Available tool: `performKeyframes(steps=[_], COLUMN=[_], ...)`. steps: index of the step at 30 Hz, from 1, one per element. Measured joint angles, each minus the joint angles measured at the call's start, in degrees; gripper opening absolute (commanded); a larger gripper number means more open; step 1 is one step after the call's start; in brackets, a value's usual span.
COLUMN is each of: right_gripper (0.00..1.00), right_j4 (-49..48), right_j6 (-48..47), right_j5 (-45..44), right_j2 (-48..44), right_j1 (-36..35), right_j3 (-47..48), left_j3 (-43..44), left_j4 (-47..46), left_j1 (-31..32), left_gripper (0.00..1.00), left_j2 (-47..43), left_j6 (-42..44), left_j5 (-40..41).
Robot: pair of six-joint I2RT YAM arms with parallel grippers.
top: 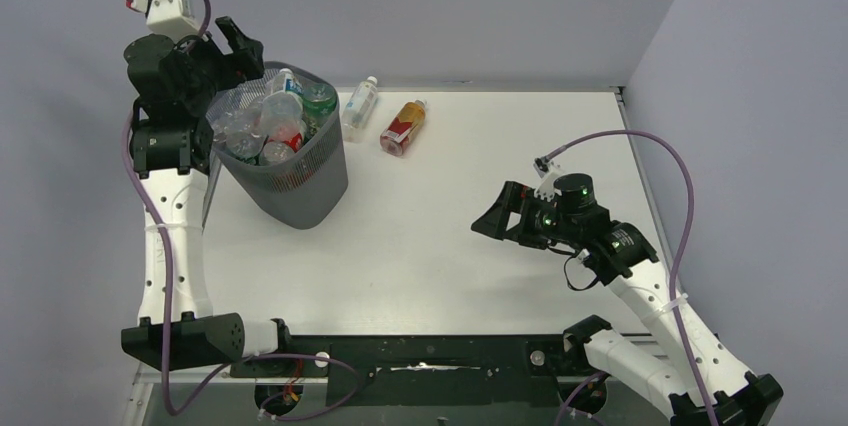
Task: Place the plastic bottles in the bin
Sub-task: Pick up the plastic bottle at the center of the board.
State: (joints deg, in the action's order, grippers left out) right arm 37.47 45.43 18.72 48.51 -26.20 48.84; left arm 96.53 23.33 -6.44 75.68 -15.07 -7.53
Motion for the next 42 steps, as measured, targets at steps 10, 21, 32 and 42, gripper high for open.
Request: performKeyframes(steps=[10, 21, 32, 42], right_gripper=[0.98, 0.98, 0.98, 0.98], right_j4=[0.22, -1.36, 2.43, 4.42], right_j6=[-0.66, -1.11, -4.5, -11.5], right_j5=[0.68, 1.64, 2.91, 12.07], right_j2=[0.0, 0.0, 0.98, 10.43], right_j1=[0.66, 1.44, 7.89, 23.19], right_j3=[0.0, -0.46, 3.76, 29.68], left_j3=[0.0, 0.48, 13.42, 20.04], left_j4=[2.36, 2.62, 8.61, 15.37], left_j1=[0.72, 2.32, 17.53, 20.83], left_gripper=[0.85, 0.85, 0.85, 0.85], left_j2=[0.13, 0.85, 9.09, 10.08], left_j6=[0.02, -1.27, 0.24, 0.92], left_j5=[1.18, 1.4, 4.13, 4.31])
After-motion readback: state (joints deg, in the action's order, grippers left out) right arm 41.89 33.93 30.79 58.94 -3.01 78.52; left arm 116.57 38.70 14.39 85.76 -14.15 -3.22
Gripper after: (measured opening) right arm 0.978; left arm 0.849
